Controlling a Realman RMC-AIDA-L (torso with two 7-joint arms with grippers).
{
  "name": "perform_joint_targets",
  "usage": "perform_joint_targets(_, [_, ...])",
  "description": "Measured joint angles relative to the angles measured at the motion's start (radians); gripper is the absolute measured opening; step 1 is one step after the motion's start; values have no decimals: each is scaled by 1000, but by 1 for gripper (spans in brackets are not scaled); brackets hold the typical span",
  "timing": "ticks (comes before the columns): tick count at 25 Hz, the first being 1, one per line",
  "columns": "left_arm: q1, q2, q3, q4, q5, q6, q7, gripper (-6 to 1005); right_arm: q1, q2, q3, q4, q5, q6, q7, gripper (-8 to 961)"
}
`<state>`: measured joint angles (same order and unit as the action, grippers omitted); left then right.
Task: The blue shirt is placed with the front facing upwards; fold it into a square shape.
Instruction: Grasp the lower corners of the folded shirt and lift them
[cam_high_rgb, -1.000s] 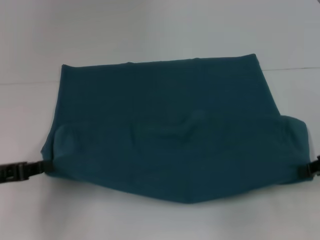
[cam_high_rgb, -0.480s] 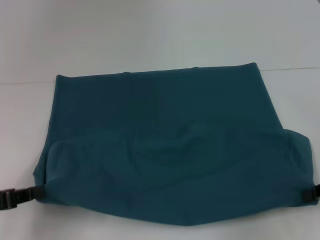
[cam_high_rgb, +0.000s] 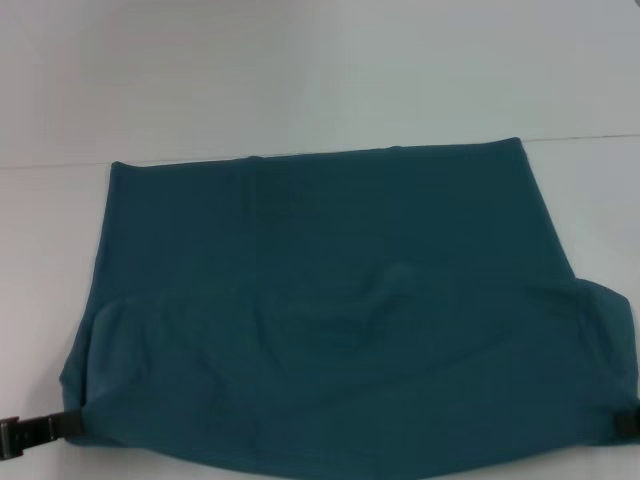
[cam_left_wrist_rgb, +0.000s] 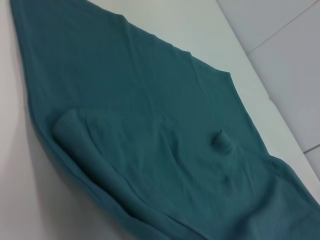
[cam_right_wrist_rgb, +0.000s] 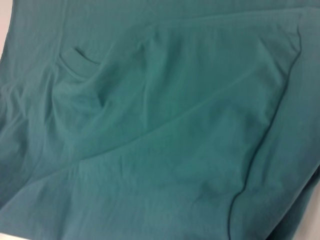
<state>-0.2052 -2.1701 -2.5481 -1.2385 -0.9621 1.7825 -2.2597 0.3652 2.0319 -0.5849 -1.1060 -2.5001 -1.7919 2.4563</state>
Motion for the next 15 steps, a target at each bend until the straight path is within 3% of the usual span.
perform_joint_targets(15, [16, -1, -11, 2, -1, 33, -9, 20, -21, 9, 70, 10, 6, -38, -34, 56])
